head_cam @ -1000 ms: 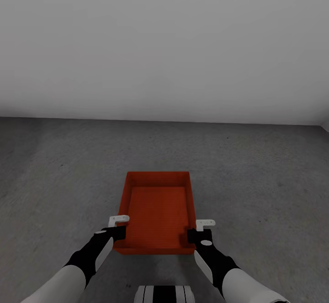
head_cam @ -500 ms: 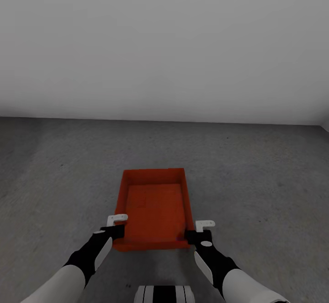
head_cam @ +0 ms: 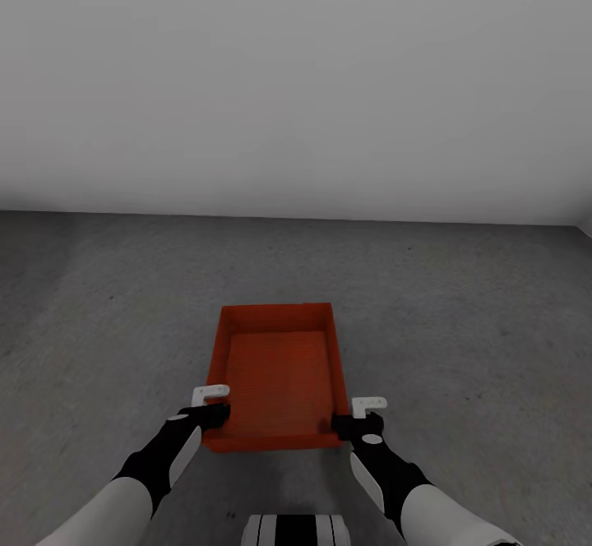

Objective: Move the two storage containers from the living room to the garage. In the garage, place one container on the floor and stack the other container on top of it (either order is fine).

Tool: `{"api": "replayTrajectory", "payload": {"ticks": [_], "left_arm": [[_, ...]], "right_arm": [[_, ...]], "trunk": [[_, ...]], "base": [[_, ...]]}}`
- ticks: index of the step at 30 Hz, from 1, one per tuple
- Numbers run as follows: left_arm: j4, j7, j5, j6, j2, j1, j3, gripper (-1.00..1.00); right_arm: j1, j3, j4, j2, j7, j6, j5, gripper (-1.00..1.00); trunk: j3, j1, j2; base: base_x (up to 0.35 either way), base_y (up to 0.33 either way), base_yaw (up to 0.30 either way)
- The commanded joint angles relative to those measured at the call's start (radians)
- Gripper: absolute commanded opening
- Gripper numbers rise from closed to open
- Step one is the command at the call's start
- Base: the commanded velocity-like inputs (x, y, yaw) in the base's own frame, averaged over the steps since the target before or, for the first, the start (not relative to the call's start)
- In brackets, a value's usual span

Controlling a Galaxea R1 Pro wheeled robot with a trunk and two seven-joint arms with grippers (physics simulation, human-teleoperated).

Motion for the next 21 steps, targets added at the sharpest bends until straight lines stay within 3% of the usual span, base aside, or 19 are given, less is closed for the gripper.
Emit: {"api": "replayTrajectory", "payload": {"ticks": [1, 5, 9, 13, 21], "left_arm": [[-0.002, 0.009, 0.011, 0.005, 0.001, 0.000, -0.007, 1.00], [-0.002, 0.013, 0.012, 0.003, -0.001, 0.000, -0.006, 1.00], [-0.001, 0.057, 0.013, 0.003, -0.003, 0.000, -0.006, 1.00], [-0.001, 0.104, 0.012, 0.003, -0.005, 0.000, -0.007, 1.00], [-0.001, 0.121, 0.013, 0.001, -0.005, 0.000, -0.008, 1.00]], "right_arm": [[0.000, 0.009, 0.000, -0.001, -0.006, 0.001, -0.011, 1.00], [0.000, 0.009, 0.000, -0.001, -0.007, -0.001, -0.011, 1.00], [0.000, 0.009, 0.000, -0.001, -0.008, -0.001, -0.011, 1.00], [0.000, 0.009, 0.000, 0.000, -0.008, -0.001, -0.011, 1.00], [0.000, 0.009, 0.000, 0.001, -0.008, -0.001, -0.011, 1.00]], "trunk": [[-0.001, 0.000, 0.000], [-0.001, 0.000, 0.000], [-0.001, 0.000, 0.000], [0.015, -0.002, 0.001], [0.046, -0.006, 0.003]], "base": [[0.000, 0.000, 0.000], [0.000, 0.000, 0.000], [0.000, 0.000, 0.000], [0.000, 0.000, 0.000], [0.000, 0.000, 0.000]]}}
